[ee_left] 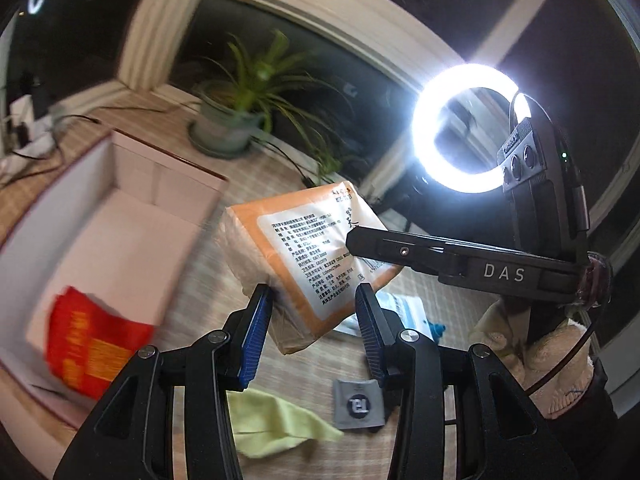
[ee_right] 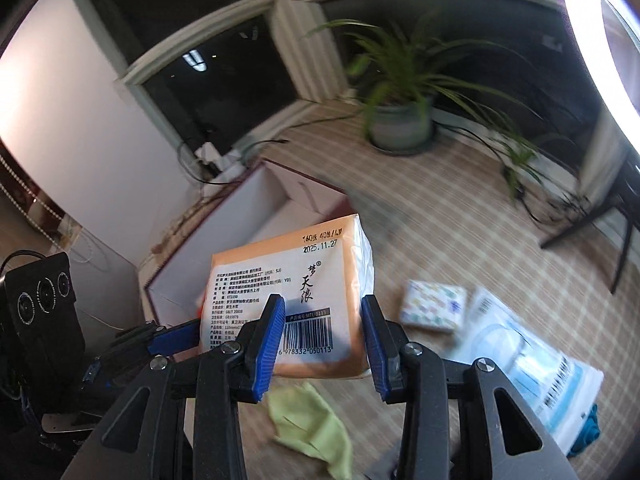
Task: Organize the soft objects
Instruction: 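Lift the tissue pack, carry it over the box and release it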
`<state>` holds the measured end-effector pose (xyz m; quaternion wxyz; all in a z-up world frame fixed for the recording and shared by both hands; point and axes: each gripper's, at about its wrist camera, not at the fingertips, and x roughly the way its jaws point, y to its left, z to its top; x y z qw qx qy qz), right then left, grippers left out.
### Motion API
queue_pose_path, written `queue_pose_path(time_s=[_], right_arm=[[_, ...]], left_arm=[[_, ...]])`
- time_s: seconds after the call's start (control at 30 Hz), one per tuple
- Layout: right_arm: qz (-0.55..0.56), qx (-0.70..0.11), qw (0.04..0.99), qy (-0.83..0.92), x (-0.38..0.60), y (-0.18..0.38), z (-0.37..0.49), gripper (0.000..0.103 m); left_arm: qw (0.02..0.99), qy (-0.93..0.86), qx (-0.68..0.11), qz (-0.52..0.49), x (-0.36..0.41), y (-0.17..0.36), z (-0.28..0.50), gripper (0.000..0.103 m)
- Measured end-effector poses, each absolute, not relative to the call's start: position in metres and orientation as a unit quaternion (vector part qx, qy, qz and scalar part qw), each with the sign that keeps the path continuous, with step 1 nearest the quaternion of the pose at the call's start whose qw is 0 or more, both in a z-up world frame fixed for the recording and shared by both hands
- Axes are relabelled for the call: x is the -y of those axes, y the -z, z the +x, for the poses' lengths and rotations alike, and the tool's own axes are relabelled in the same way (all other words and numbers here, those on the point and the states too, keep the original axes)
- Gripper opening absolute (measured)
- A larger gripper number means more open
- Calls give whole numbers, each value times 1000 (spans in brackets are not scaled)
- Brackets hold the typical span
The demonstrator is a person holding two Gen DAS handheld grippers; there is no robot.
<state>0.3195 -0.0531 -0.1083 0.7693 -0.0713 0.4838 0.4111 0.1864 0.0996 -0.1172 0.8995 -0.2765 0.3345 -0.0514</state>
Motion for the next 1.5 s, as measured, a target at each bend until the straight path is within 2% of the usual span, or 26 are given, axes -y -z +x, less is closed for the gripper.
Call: queue_pose_path(time_s=[0.27, 0.67, 1.03, 1.5], right_arm=[[-89, -472, 755, -447, -31, 107, 297, 36], [-119, -492, 731, -457, -118, 140, 284, 36], [-126, -512, 724, -445, -143, 165, 288, 36], [-126, -516, 728, -434, -142, 169, 289, 36]], left_arm=[[897, 2, -328, -296, -163, 128, 168, 40], [879, -28, -349, -323, -220, 161, 155, 40], [865, -35, -371, -337, -241, 183, 159, 40], [869, -46, -353, -344, -253, 177, 156, 40]])
